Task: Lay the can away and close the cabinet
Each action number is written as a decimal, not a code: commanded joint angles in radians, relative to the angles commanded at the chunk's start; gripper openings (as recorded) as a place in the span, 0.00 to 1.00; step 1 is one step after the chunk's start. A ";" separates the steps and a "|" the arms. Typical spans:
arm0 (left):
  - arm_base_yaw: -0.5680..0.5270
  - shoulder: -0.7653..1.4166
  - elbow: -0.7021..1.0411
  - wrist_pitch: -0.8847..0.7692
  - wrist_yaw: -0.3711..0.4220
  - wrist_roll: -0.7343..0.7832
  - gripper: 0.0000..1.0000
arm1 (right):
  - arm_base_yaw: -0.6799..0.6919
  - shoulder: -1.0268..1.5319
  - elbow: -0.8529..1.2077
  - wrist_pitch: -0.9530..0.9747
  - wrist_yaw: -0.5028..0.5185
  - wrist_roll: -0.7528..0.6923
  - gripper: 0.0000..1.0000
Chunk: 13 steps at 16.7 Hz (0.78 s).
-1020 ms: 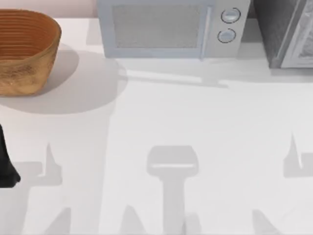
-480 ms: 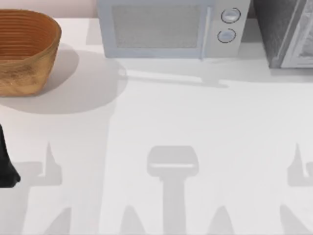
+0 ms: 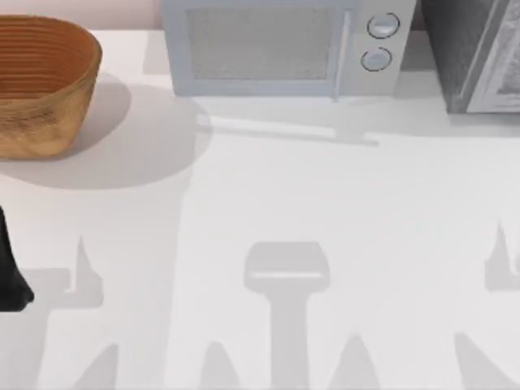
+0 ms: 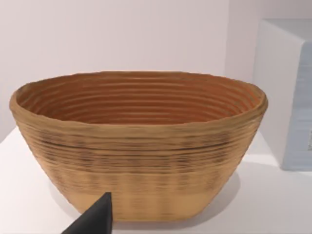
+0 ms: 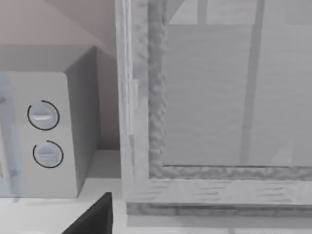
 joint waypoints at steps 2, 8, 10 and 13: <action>0.000 0.000 0.000 0.000 0.000 0.000 1.00 | -0.103 0.150 0.035 0.120 -0.100 0.002 1.00; 0.000 0.000 0.000 0.000 0.000 0.000 1.00 | -0.461 0.699 0.155 0.530 -0.447 0.006 1.00; 0.000 0.000 0.000 0.000 0.000 0.000 1.00 | -0.575 0.879 0.194 0.662 -0.557 0.008 1.00; 0.000 0.000 0.000 0.000 0.000 0.000 1.00 | -0.719 1.110 0.246 0.833 -0.699 0.011 1.00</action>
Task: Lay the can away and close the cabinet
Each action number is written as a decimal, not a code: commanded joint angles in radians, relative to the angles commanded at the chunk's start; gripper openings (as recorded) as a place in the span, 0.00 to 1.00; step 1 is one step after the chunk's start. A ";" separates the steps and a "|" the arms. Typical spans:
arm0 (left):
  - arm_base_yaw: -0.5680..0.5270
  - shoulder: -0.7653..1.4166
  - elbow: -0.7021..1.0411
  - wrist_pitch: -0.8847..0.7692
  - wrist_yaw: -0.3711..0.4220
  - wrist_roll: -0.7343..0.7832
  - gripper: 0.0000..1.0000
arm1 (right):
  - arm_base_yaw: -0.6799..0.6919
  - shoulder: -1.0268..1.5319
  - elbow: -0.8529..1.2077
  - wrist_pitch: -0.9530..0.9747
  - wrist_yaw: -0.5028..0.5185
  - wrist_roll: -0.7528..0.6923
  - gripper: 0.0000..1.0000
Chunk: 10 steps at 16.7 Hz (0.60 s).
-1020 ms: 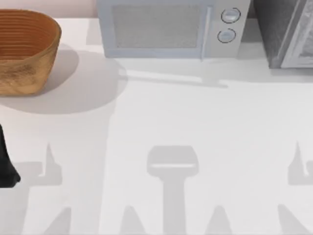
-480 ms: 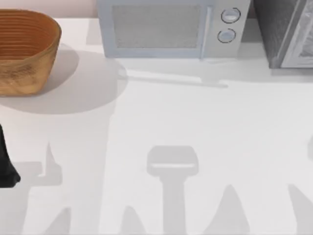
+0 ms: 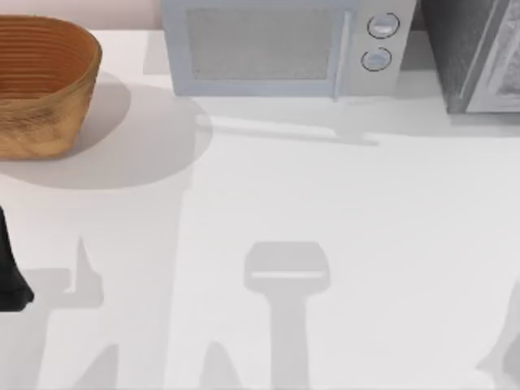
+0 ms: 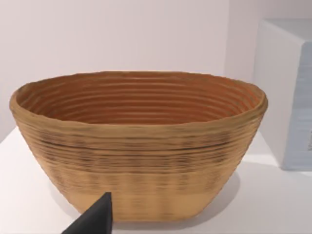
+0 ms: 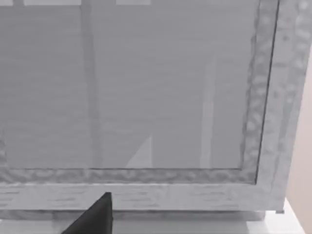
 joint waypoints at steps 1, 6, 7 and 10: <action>0.000 0.000 0.000 0.000 0.000 0.000 1.00 | -0.039 0.062 0.015 0.046 -0.039 0.001 1.00; 0.000 0.000 0.000 0.000 0.000 0.000 1.00 | -0.140 0.214 0.054 0.167 -0.140 0.003 1.00; 0.000 0.000 0.000 0.000 0.000 0.000 1.00 | -0.140 0.214 0.054 0.167 -0.140 0.003 1.00; 0.000 0.000 0.000 0.000 0.000 0.000 1.00 | -0.135 0.212 0.050 0.164 -0.138 0.002 1.00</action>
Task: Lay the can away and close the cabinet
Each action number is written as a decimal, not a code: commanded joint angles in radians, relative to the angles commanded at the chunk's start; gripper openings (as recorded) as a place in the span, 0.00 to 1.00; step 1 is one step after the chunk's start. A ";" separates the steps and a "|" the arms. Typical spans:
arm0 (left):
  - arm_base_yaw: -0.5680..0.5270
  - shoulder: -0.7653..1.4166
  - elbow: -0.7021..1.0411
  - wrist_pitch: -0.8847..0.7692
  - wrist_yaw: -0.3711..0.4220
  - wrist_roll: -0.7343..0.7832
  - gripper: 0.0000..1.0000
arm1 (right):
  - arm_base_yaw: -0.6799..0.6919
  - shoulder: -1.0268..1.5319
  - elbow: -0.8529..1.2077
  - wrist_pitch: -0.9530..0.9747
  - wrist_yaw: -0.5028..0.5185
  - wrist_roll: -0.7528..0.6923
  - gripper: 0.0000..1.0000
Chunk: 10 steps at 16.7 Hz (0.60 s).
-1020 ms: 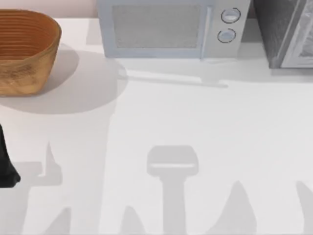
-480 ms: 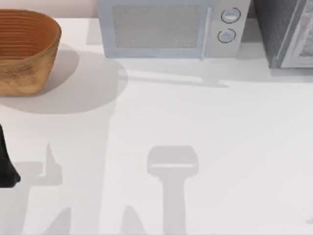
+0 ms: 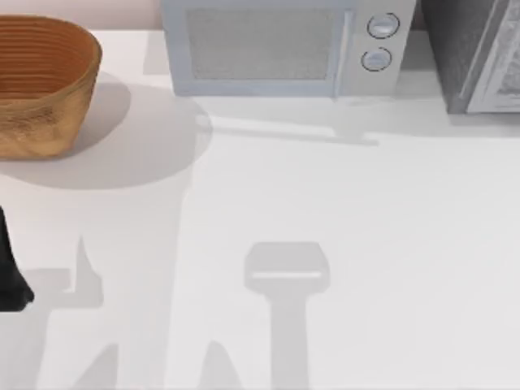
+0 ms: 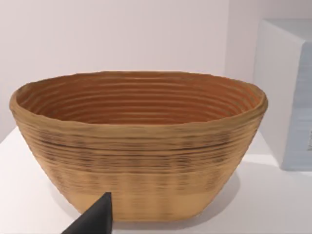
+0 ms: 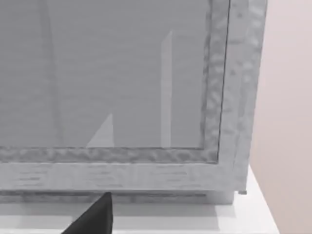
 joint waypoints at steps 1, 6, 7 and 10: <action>0.000 0.000 0.000 0.000 0.000 0.000 1.00 | 0.000 0.000 0.001 -0.001 0.000 0.000 1.00; 0.000 0.000 0.000 0.000 0.000 0.000 1.00 | -0.012 -0.002 0.154 -0.156 -0.017 0.006 1.00; 0.000 0.000 0.000 0.000 0.000 0.000 1.00 | -0.017 -0.004 0.210 -0.217 -0.021 0.006 1.00; 0.000 0.000 0.000 0.000 0.000 0.000 1.00 | -0.031 -0.018 0.415 -0.453 -0.033 0.006 1.00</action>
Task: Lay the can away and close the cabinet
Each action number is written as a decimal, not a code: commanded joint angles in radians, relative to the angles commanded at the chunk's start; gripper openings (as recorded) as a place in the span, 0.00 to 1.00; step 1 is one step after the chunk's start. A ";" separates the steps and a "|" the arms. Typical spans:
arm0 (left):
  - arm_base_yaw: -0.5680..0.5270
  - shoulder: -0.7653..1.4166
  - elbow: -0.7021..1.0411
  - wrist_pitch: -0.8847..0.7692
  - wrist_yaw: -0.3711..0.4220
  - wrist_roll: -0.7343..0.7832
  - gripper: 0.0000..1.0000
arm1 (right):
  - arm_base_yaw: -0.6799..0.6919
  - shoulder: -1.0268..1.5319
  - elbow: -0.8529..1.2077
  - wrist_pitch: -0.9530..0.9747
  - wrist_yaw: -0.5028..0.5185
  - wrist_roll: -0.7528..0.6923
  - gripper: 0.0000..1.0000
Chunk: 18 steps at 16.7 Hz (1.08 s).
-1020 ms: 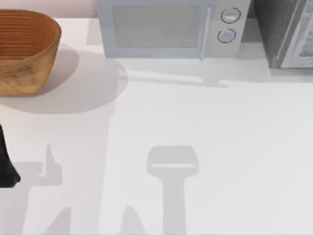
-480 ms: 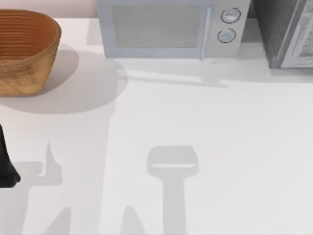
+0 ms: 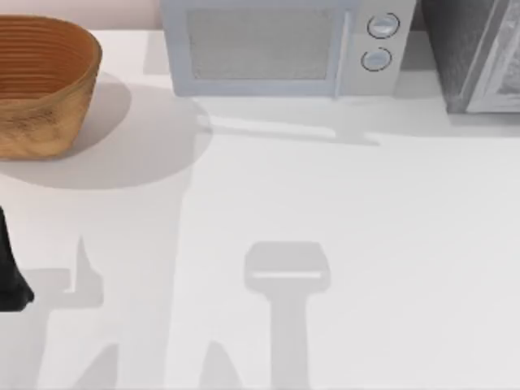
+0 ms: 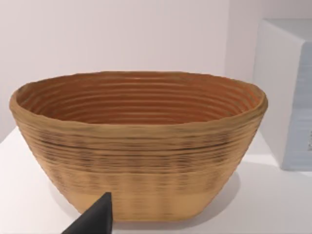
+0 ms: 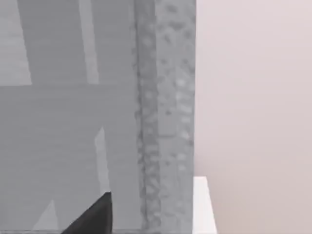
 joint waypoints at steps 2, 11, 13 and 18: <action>0.000 0.000 0.000 0.000 0.000 0.000 1.00 | -0.006 -0.018 0.154 -0.186 -0.004 -0.001 1.00; 0.000 0.000 0.000 0.000 0.000 0.000 1.00 | 0.001 -0.146 0.814 -0.976 0.001 -0.004 1.00; 0.000 0.000 0.000 0.000 0.000 0.000 1.00 | 0.007 -0.172 0.901 -1.071 0.006 -0.005 1.00; 0.000 0.000 0.000 0.000 0.000 0.000 1.00 | 0.011 -0.191 0.964 -1.135 0.010 -0.006 1.00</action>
